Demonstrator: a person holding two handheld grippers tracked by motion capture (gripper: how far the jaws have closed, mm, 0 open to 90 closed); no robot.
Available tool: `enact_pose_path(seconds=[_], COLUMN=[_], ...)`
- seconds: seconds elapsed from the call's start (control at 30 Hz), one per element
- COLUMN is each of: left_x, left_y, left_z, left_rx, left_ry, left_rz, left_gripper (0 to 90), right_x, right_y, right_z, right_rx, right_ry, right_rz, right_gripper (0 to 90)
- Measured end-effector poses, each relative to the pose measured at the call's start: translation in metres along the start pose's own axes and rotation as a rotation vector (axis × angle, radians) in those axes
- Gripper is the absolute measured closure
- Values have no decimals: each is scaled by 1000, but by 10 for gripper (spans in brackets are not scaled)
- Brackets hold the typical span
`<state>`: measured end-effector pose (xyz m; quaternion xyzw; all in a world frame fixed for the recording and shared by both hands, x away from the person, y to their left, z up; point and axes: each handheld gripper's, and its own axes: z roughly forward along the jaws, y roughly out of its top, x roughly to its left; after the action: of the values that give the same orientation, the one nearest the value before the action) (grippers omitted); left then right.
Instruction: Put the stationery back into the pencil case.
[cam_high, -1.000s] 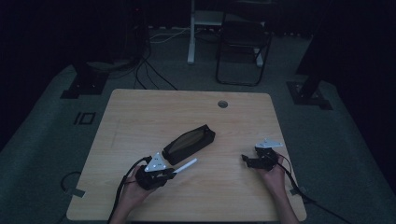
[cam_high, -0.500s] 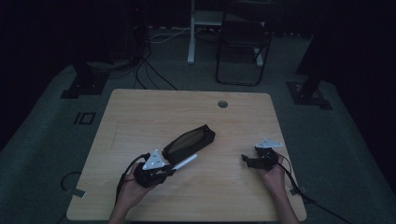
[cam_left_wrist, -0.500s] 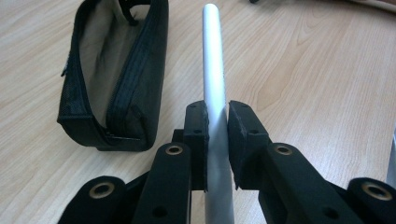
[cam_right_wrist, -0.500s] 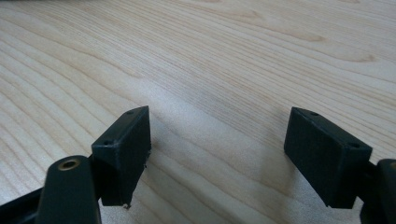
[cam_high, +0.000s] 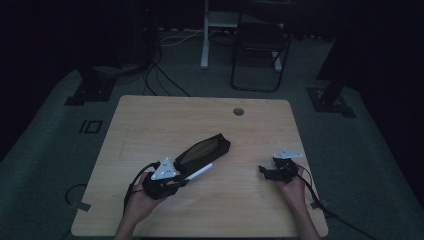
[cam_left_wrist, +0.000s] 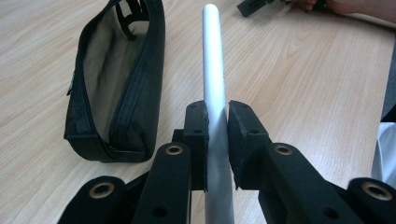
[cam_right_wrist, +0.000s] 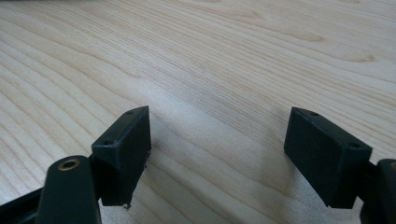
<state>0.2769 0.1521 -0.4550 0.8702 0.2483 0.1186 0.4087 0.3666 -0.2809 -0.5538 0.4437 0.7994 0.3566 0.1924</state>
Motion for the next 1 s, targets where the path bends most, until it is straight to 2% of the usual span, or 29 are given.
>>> enact_pose_path(seconds=[1.0], left_x=[-1], left_y=[26], left_z=[-17], left_rx=[-48], left_ry=[24], left_rz=[11], left_gripper=[789], right_x=[0], right_y=[0], right_z=[0], right_rx=[0], right_ry=[0], right_rz=[0], right_gripper=[230])
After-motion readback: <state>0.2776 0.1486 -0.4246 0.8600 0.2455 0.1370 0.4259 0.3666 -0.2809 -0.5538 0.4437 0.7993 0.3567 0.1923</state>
